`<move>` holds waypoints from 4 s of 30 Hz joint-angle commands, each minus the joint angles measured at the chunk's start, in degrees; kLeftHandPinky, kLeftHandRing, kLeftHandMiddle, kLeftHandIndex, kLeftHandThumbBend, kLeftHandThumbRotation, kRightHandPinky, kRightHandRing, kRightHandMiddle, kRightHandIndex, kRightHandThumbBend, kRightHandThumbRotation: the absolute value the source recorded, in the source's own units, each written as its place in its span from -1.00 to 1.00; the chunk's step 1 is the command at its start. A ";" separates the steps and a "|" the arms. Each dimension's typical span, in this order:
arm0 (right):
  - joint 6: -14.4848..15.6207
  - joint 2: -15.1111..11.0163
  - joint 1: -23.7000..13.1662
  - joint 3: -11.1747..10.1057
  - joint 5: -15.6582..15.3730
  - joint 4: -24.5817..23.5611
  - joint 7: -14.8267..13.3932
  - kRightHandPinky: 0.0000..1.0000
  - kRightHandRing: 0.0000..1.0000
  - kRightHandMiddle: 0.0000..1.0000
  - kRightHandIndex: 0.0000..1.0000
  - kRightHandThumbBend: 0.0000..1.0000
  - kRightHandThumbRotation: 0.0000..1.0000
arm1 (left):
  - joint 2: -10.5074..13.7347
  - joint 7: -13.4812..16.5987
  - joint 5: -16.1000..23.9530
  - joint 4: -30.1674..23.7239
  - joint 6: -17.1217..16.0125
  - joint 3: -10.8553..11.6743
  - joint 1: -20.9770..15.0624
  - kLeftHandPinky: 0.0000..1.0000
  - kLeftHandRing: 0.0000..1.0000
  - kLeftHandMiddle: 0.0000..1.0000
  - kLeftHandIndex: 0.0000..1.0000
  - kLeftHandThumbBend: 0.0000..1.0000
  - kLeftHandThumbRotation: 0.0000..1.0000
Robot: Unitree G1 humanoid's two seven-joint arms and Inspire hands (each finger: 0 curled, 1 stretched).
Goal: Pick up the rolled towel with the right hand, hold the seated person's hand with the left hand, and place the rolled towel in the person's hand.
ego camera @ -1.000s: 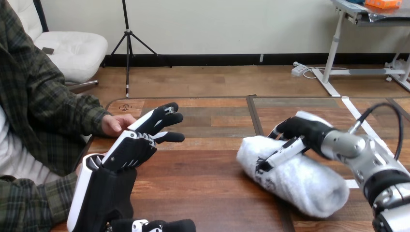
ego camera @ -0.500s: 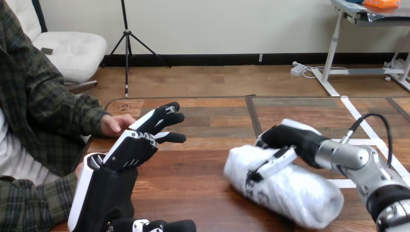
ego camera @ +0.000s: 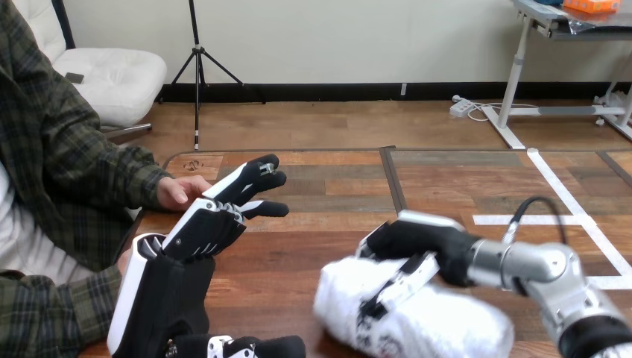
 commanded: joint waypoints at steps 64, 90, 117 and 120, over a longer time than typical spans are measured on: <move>19.18 5.83 -3.00 -20.38 33.21 -14.40 8.31 -0.83 -0.72 -0.51 -0.45 0.31 -1.00 | 2.30 0.69 6.49 0.66 2.97 6.26 3.16 0.50 0.71 0.79 0.70 1.00 -0.03; 19.63 9.92 -4.57 -22.02 34.60 -15.78 3.61 -0.87 -0.77 -0.58 -0.51 0.15 -1.00 | 0.02 19.35 50.26 -15.44 14.23 20.91 9.54 0.39 0.59 0.67 0.72 1.00 0.07; 16.25 9.89 -4.96 -21.94 33.37 -13.51 5.41 -0.86 -0.76 -0.55 -0.48 0.24 -1.00 | 15.21 20.49 54.02 -22.73 24.65 28.37 7.02 0.45 0.63 0.70 0.75 1.00 -0.02; 15.67 9.80 -4.99 -21.84 33.08 -13.32 5.68 -0.86 -0.75 -0.55 -0.47 0.25 -1.00 | 17.50 19.97 52.43 -22.28 24.97 29.04 6.37 0.39 0.59 0.67 0.72 1.00 -0.08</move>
